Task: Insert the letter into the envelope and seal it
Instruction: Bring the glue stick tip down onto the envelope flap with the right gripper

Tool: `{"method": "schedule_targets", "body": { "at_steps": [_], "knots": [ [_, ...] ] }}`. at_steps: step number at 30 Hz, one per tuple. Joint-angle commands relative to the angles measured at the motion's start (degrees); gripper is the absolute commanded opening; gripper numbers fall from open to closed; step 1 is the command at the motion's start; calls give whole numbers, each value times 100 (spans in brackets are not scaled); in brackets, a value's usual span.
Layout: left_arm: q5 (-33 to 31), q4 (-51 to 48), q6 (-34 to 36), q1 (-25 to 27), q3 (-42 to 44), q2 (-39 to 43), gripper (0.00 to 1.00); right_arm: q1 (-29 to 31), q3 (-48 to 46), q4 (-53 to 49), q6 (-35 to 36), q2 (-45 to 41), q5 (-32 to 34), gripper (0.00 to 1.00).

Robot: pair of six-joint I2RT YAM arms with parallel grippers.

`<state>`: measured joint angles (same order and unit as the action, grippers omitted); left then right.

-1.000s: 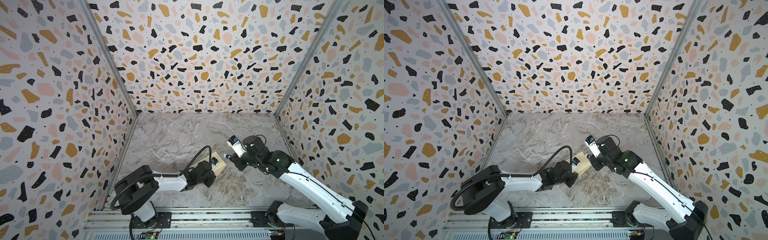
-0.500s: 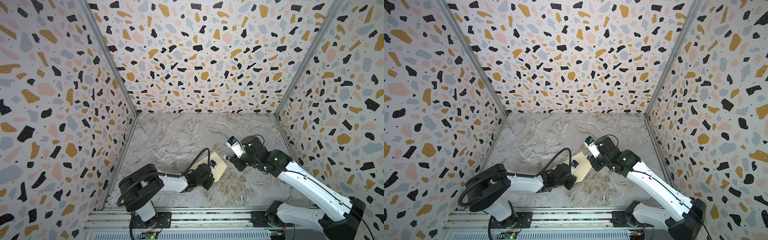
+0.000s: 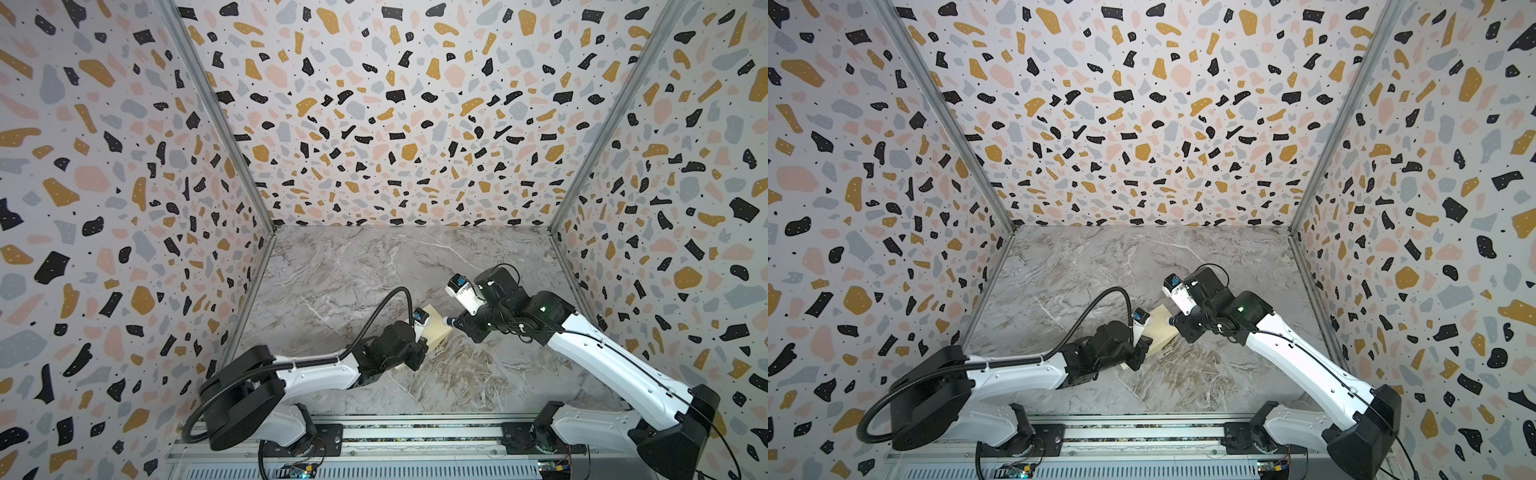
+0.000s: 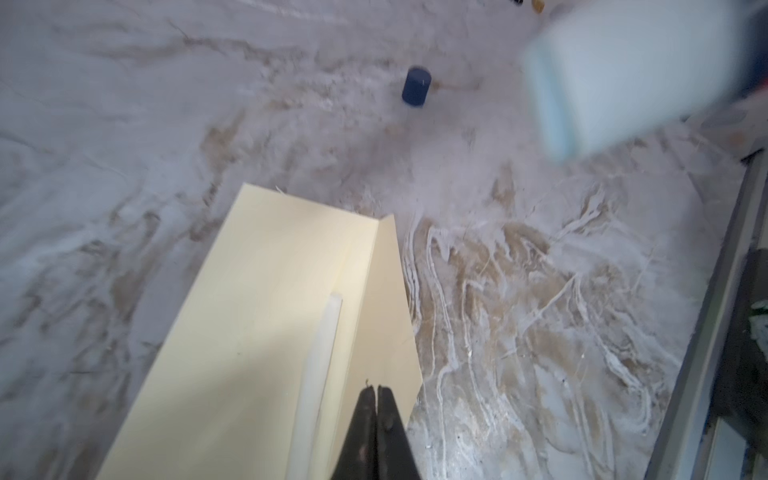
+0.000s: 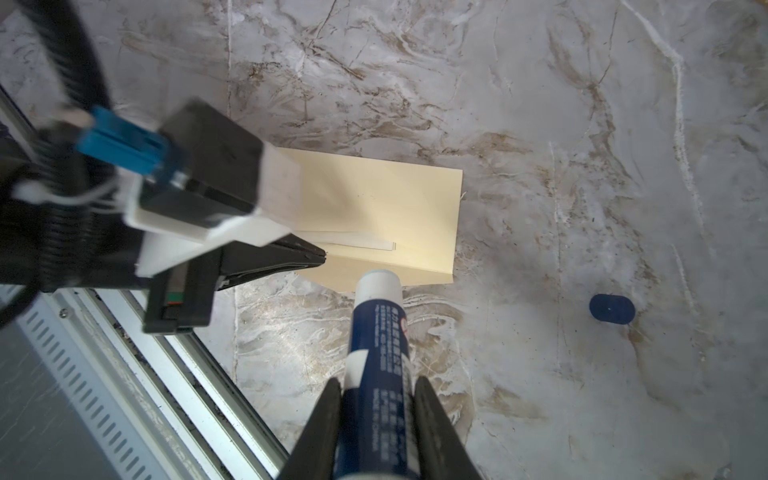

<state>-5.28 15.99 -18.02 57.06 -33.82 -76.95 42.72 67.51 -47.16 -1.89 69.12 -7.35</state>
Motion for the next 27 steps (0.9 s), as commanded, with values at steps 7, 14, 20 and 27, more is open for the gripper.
{"method": "schedule_targets", "body": {
  "at_steps": [7,14,20,27],
  "knots": [
    [-934,15,-119,-119,658,1181,7,27,771,-558,237,997,-579,0],
    [-513,49,-639,-663,1001,1135,4,213,1474,-927,422,2156,-515,0],
    [-174,397,-1036,-880,1237,921,0,398,2046,-1174,554,2984,-330,0],
    [93,785,-1328,-883,1377,414,0,530,2642,-1421,670,3734,-174,0]
  ]
}}
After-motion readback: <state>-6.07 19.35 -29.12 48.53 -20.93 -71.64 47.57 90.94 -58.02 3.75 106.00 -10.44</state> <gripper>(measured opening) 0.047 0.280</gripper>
